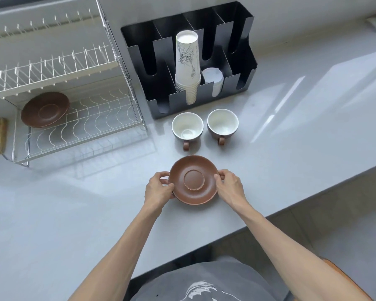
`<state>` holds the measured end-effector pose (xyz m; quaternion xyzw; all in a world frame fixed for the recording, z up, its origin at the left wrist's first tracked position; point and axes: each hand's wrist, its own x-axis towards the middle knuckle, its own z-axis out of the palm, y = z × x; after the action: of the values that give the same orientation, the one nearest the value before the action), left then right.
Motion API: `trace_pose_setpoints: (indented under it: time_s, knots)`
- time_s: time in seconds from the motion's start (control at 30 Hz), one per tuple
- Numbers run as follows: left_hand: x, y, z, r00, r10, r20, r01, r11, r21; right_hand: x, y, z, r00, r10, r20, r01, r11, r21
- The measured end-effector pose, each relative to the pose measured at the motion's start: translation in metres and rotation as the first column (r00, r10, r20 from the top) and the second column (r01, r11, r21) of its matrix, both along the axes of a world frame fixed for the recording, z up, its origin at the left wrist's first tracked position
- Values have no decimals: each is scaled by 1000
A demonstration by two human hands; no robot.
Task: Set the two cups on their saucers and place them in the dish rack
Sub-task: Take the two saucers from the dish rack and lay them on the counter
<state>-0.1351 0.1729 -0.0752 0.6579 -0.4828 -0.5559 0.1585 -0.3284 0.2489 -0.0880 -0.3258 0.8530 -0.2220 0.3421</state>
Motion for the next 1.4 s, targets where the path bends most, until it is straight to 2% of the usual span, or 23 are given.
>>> trace_pose_setpoints:
  time_s: [0.57,0.8,0.97,1.1,1.23,1.33,1.4]
  knots:
    - [1,4,-6,1000,-10,1,10,1000,9,2,0,-4,1000,-9,9,10,1000,-10]
    - [3,8,-5,995,-99,21,99,995,23,5,3,-6,1000,9,-24,-9,1000,-3]
    - [10,3,-2,979,-202,27,201,979,39,3,4,-3,984,31,-177,-23,999,49]
    - [22,-5,5,961,-263,90,262,965,21,4,-2,5,952,12,-306,-24,999,-36]
    - [54,-19,14,949,-259,177,270,962,-38,26,-28,23,923,57,-380,-126,979,-159]
    - [63,-25,18,911,-300,283,330,942,-64,34,-40,31,908,98,-407,-175,972,-157]
    - [79,-29,20,895,-289,339,337,937,-91,50,-51,34,884,183,-430,-265,954,-139]
